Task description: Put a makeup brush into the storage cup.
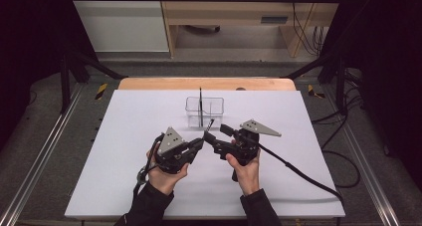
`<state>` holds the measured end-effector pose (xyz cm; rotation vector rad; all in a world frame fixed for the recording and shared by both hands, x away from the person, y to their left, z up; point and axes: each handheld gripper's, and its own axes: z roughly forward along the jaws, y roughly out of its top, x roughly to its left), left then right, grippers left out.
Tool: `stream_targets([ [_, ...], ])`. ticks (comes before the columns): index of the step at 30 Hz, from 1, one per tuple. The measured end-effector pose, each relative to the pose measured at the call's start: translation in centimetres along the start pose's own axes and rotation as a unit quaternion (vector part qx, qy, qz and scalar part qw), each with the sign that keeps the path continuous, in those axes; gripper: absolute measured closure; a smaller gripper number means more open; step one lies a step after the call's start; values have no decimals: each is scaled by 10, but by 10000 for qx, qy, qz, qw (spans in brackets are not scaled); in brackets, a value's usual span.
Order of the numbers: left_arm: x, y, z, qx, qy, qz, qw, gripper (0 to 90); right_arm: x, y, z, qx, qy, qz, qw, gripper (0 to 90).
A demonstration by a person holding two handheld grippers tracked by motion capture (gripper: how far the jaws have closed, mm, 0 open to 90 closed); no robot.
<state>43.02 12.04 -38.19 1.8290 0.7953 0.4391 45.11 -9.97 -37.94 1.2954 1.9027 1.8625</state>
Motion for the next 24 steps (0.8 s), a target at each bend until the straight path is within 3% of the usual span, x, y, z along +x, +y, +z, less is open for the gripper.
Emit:
stream_targets([
  [24, -9, 0, 8, -64, 0, -53, 10000, 832, 1, -3, 4, -8, -90, 330, 9994, 479],
])
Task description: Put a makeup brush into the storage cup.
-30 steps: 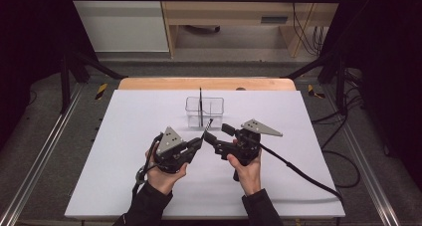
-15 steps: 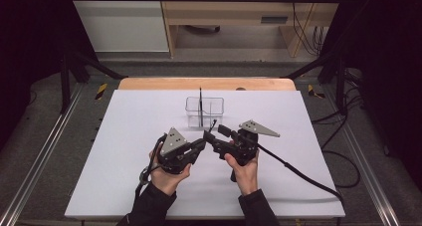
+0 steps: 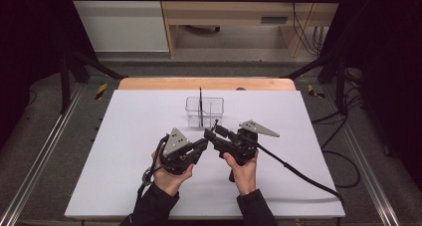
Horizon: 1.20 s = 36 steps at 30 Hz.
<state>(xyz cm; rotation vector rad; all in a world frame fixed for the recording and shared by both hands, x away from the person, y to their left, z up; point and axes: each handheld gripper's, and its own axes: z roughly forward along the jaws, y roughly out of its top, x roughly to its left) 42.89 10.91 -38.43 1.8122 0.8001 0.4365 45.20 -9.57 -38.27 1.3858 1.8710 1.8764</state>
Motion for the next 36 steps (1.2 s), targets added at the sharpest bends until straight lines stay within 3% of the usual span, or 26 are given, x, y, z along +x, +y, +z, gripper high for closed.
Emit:
stream_targets([
  [13, -3, 2, 1, -44, 8, 14, 10000, 832, -1, -1, 2, 41, 17, 127, 9999, 618],
  [31, -5, -1, 0, -52, 9, 60, 10000, 832, -1, -2, 3, 52, 247, 282, 9993, 823],
  [36, -6, -1, -1, -56, -9, 65, 10000, 832, 0, -2, 2, 62, 295, 288, 9991, 834],
])
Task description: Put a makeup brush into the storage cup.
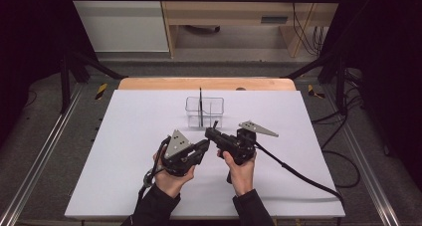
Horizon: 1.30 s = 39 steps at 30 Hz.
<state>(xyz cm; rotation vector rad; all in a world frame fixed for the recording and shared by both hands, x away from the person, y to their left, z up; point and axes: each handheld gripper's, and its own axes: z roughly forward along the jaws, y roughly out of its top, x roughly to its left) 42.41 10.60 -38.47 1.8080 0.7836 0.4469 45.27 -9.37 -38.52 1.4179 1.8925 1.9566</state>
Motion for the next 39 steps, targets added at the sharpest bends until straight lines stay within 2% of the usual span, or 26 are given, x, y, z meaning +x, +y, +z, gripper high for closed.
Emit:
stream_targets([
  [8, 1, 2, -1, 12, -72, 47, 10000, 821, 1, 0, -2, -2, 44, -51, 10000, 837],
  [15, 3, 5, -3, 72, -256, 111, 9996, 663, 2, 0, -4, -89, -41, -260, 9996, 837],
  [18, 5, 6, -5, 107, -312, 136, 9994, 625, 2, 1, -4, -104, -76, -320, 9994, 837],
  [19, 6, 6, -6, 128, -361, 152, 9992, 584, 2, 1, -5, -109, -88, -329, 9994, 837],
  [28, 13, 4, -11, 162, -450, 237, 9986, 439, 2, 4, -7, -146, -130, -450, 9988, 837],
  [34, 19, 1, -18, 186, -426, 368, 9982, 338, 1, 6, -9, -136, -177, -566, 9981, 837],
  [39, 26, -2, -22, 331, -423, 436, 9976, 278, 0, 8, -10, -118, -212, -685, 9974, 838],
])
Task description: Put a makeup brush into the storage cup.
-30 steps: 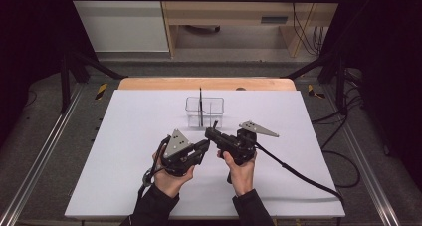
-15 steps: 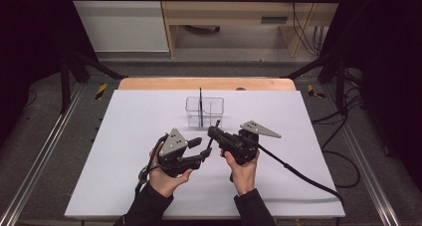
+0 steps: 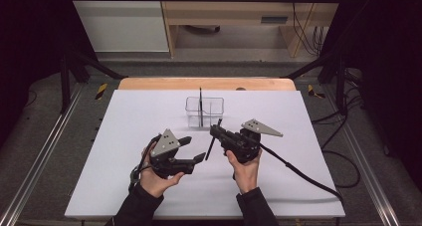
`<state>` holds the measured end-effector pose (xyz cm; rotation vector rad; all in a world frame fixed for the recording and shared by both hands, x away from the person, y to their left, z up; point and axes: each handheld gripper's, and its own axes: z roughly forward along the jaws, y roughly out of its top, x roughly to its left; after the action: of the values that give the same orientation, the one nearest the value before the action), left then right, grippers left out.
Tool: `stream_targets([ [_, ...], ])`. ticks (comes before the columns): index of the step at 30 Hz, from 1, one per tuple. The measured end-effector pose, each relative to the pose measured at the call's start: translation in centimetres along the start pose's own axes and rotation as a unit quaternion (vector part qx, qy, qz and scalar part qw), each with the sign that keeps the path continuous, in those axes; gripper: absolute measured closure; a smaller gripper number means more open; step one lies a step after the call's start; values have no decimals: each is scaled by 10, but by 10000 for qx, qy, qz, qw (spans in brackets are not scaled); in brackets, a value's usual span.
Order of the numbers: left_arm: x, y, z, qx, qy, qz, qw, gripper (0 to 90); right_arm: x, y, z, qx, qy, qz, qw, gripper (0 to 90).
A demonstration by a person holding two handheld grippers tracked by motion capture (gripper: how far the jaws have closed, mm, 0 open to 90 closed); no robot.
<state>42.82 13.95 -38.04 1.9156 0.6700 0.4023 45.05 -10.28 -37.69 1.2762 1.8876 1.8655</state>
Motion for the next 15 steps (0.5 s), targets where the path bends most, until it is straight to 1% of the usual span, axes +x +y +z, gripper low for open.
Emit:
stream_targets([
  [3, 5, -6, -4, 81, 58, -7, 9999, 254, -1, 1, -1, 11, -27, -114, 9999, 838],
  [5, 6, -7, -4, 95, 51, -22, 9999, 242, -1, 1, -1, 13, -29, -148, 9999, 838],
  [6, 9, -9, -6, 113, 11, -62, 9999, 235, -1, 2, -1, 18, -32, -157, 9999, 838],
  [10, 13, -12, -9, 127, 8, -102, 9999, 214, -2, 2, -1, 28, -49, -221, 9997, 838],
  [12, 16, -16, -12, 175, 11, -85, 9998, 184, -3, 3, -1, 43, -60, -276, 9996, 838],
  [15, 20, -19, -15, 180, 41, -86, 9998, 168, -5, 5, -1, 61, -94, -326, 9994, 838],
])
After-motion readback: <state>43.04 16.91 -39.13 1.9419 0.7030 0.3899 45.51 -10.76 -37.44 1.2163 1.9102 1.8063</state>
